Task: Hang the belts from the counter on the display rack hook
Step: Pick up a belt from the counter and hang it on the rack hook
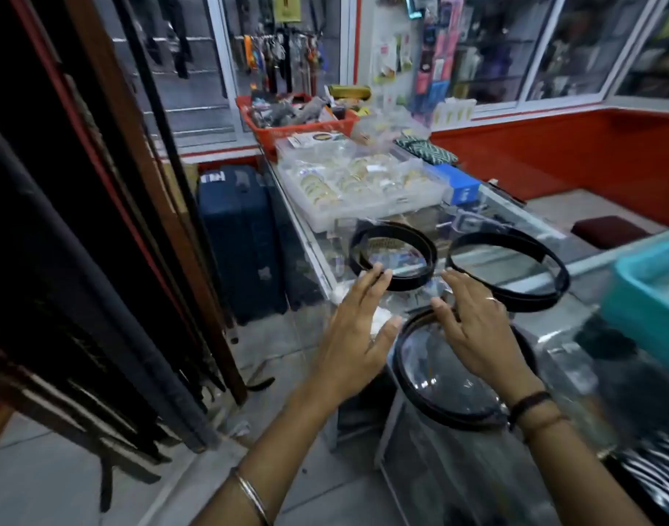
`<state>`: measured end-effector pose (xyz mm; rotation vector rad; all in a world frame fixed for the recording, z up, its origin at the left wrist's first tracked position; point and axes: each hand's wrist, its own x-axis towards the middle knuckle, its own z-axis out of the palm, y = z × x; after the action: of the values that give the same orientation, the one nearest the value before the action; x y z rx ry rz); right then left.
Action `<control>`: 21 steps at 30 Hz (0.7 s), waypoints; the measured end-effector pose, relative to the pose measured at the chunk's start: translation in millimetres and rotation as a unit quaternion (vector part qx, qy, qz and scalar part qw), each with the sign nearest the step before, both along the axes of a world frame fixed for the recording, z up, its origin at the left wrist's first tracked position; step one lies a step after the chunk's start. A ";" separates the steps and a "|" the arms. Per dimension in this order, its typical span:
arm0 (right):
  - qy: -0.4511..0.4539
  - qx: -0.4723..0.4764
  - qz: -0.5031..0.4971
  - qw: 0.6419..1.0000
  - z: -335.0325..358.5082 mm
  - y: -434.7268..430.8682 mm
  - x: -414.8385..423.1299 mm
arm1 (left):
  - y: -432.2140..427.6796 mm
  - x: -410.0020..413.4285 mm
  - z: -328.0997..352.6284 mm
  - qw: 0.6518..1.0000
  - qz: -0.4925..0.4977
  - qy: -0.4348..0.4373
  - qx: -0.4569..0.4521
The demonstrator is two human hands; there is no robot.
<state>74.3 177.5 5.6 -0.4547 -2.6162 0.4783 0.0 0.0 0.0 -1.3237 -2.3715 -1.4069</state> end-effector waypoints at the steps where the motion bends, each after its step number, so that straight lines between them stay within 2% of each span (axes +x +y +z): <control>1: -0.019 -0.005 -0.029 0.999 -6.1 9.4 3.6 | 7.1 3.8 -4.6 1.000 -0.002 -0.025 -0.013; 5: -0.152 0.026 -0.127 0.980 -29.3 42.1 17.6 | 29.8 14.2 -25.2 0.988 0.022 -0.117 -0.097; 9: -0.222 0.040 -0.137 0.965 -33.0 56.3 21.1 | 48.7 14.6 -30.8 0.978 0.068 -0.132 -0.150; 12: -0.216 0.043 -0.153 0.964 -32.0 64.3 14.9 | 58.8 12.6 -28.0 0.970 0.097 -0.115 -0.192; 16: -0.196 -0.002 -0.154 0.968 -31.6 68.5 4.1 | 64.0 6.7 -23.5 0.959 0.113 -0.108 -0.236; 21: -0.139 -0.021 -0.125 0.982 -26.6 57.8 1.3 | 48.1 1.5 -19.7 0.964 0.132 -0.085 -0.214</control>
<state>75.6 235.3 -20.9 -0.9106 -2.7606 0.4104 1.5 48.1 -19.7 -0.9281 -2.9543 -1.0076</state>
